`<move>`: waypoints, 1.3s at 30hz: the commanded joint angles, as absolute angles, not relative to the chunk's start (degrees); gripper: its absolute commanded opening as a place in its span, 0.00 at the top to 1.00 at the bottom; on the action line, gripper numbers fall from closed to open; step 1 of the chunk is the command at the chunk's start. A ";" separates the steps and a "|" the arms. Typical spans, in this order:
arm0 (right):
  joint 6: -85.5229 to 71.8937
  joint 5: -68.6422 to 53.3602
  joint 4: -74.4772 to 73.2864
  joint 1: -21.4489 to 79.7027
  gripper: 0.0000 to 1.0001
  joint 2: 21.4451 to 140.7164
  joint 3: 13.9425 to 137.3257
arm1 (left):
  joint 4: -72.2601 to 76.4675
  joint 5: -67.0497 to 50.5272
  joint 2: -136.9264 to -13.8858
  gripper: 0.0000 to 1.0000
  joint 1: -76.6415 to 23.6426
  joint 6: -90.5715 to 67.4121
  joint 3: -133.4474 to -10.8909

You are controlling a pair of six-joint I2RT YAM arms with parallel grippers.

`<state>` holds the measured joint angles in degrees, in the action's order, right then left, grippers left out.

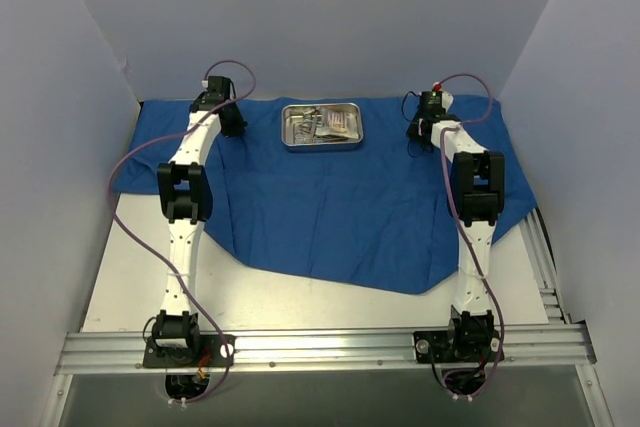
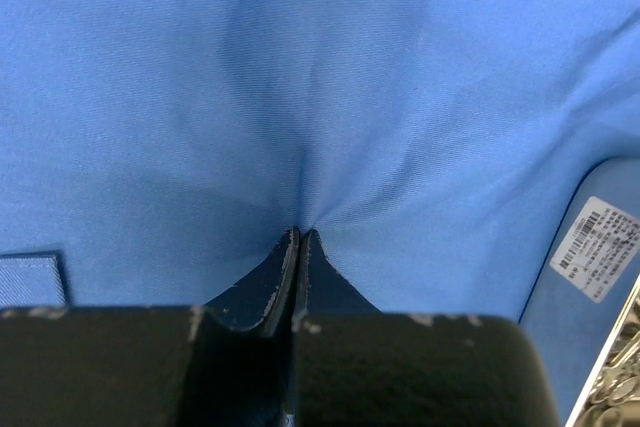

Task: Open and lay out the surgical kit
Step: Move the surgical kit at the center of the board.

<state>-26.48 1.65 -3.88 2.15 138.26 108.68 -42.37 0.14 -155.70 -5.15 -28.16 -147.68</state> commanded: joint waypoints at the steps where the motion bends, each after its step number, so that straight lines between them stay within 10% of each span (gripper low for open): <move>1: -25.31 2.64 -8.70 0.88 1.00 143.17 108.98 | -38.58 5.88 -155.66 0.98 -1.85 -30.76 -147.66; 31: -25.84 0.62 -8.09 0.88 0.98 144.32 112.42 | -39.02 5.10 -154.86 0.91 2.90 -31.47 -145.81; 39: -25.23 0.70 -8.26 0.88 0.84 142.83 113.73 | -38.58 2.38 -153.38 0.53 2.64 -30.94 -145.46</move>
